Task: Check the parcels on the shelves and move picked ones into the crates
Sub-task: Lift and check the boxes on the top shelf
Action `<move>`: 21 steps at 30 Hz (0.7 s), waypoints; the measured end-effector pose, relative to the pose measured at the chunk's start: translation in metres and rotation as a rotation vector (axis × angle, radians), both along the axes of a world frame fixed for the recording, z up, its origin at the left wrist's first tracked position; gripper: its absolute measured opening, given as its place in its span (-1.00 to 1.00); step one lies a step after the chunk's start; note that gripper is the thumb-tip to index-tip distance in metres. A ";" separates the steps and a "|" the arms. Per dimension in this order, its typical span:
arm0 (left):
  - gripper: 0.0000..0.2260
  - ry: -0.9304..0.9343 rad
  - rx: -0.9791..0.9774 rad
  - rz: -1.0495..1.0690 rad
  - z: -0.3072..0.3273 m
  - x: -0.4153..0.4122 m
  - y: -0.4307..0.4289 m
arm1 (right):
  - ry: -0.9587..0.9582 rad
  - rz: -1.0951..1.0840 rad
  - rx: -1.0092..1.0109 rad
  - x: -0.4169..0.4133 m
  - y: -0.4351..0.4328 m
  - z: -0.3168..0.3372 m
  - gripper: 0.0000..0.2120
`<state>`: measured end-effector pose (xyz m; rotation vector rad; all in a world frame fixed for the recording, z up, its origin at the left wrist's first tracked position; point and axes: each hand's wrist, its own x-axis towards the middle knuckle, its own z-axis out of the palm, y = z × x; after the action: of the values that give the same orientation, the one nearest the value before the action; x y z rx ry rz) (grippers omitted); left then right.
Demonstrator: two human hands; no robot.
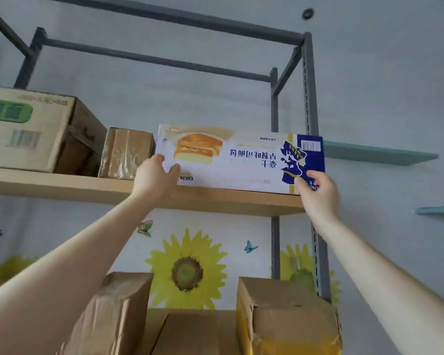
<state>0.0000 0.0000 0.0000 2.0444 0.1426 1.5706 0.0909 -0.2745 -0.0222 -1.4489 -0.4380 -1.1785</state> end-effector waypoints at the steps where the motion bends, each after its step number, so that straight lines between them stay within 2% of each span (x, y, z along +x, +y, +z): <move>1: -0.63 0.019 0.023 0.033 0.004 0.005 0.000 | -0.019 -0.060 -0.005 0.008 -0.002 0.005 -0.65; 6: -0.71 0.028 0.075 0.270 0.014 0.027 0.006 | 0.015 -0.198 -0.028 0.043 -0.006 0.022 -0.53; 9: -0.65 0.039 0.061 0.362 0.012 0.034 0.010 | 0.072 -0.124 0.046 0.052 -0.010 0.024 -0.48; 12: -0.62 0.105 0.047 0.386 0.012 0.040 0.019 | 0.076 -0.125 0.055 0.058 -0.011 0.021 -0.51; 18: -0.73 0.152 -0.025 0.255 0.018 0.034 0.020 | 0.209 -0.008 0.123 0.056 -0.018 0.018 -0.49; 19: -0.72 0.116 -0.062 0.220 0.019 0.031 0.021 | 0.203 0.014 0.140 0.055 -0.020 0.018 -0.50; 21: -0.73 -0.076 -0.130 0.117 0.016 0.026 0.027 | 0.123 0.088 0.193 0.048 -0.026 0.016 -0.56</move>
<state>0.0259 0.0269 0.0162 1.9034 0.3327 1.6620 0.1387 -0.3004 -0.0066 -1.3130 -0.2920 -1.0264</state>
